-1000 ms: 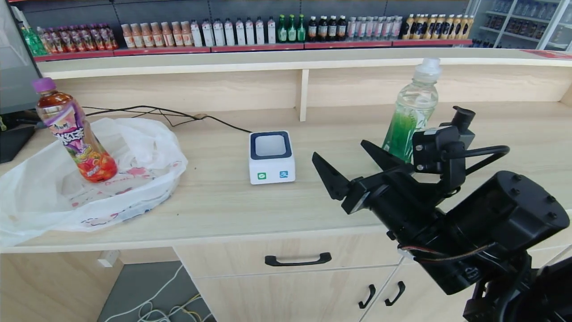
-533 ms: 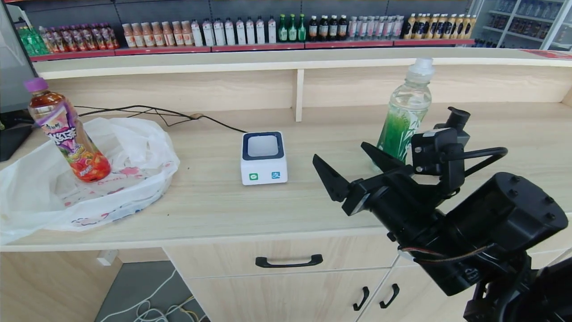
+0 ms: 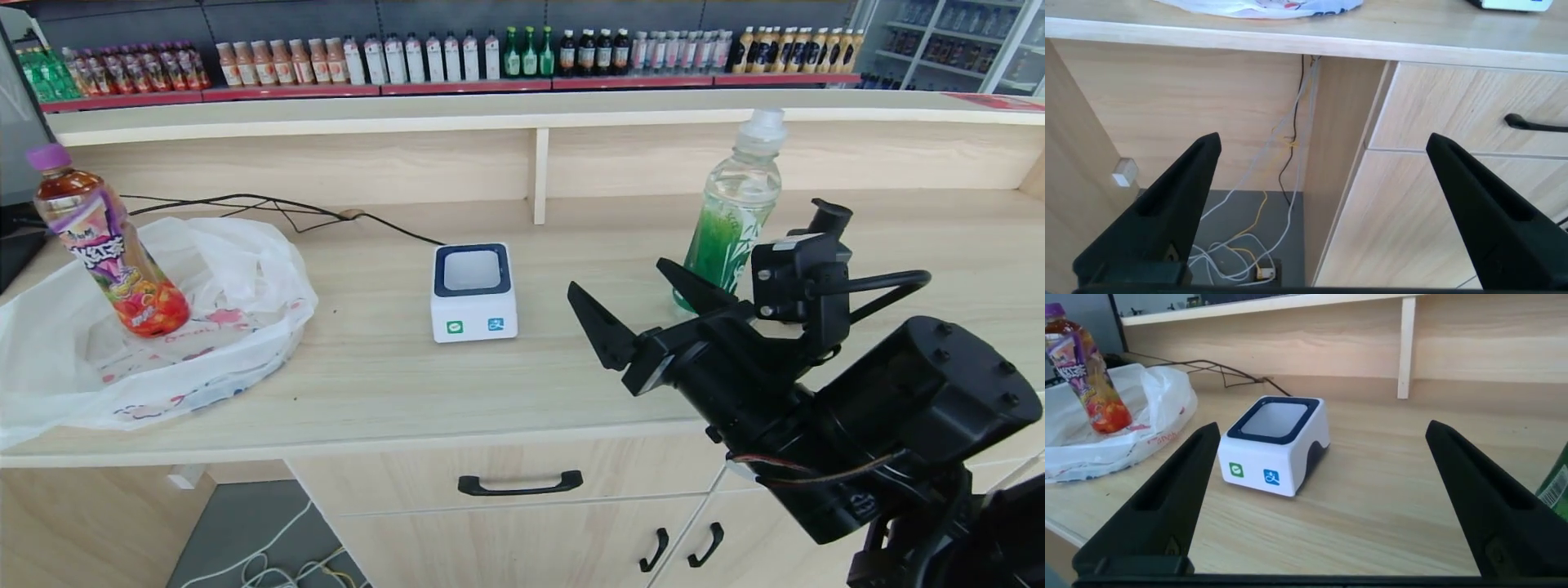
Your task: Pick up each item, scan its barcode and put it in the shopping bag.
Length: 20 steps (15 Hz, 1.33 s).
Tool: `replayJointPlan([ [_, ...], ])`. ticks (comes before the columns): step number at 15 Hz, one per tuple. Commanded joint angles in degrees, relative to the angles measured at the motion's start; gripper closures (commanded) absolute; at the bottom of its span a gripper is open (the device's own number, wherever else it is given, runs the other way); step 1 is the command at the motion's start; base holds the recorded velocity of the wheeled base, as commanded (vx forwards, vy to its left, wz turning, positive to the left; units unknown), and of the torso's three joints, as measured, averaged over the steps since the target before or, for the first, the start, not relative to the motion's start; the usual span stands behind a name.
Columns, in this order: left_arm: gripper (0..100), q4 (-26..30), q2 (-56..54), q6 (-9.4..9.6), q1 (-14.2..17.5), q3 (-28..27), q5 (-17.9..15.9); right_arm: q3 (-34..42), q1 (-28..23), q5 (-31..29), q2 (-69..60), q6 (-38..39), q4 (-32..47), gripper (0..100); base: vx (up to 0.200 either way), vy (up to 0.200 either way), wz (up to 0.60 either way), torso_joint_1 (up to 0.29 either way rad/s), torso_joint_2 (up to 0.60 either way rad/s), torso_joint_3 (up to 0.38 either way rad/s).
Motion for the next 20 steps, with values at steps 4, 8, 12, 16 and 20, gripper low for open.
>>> replayJointPlan([
  [4, 0, -0.1, 0.0, -0.01, 0.0, 0.0, 0.0, -0.1, -0.1, 0.0, 0.0, 0.0, 0.0, 0, 0.0, -0.2, 0.0, 0.01, 0.0, 0.002],
  [8, 0, -0.1, 0.0, 0.25, 0.0, 0.0, 0.0, 0.2, -0.1, 0.0, -0.1, 0.0, 0.0, 0, 0.0, -0.05, 0.0, 0.002, 0.0, 0.001],
  [12, 0, -0.1, 0.0, 0.25, 0.0, 0.0, 0.0, 0.6, -0.1, -0.1, -0.2, -0.1, 0.0, 0, 0.0, 0.0, 0.0, 0.0, 0.0, 0.0],
  [16, 0, -0.1, 0.0, 0.25, 0.0, 0.0, 0.0, 4.7, -2.0, -0.3, -3.5, -0.5, 0.0, 0, 0.0, 0.0, 0.0, 0.0, 0.0, 0.0],
  [20, 0, -0.1, 0.0, 0.25, 0.0, 0.0, 0.0, 5.1, -6.6, 1.1, -3.0, -3.2, 0.0, 0, 0.0, 0.0, 0.0, 0.0, 0.0, 0.0],
])
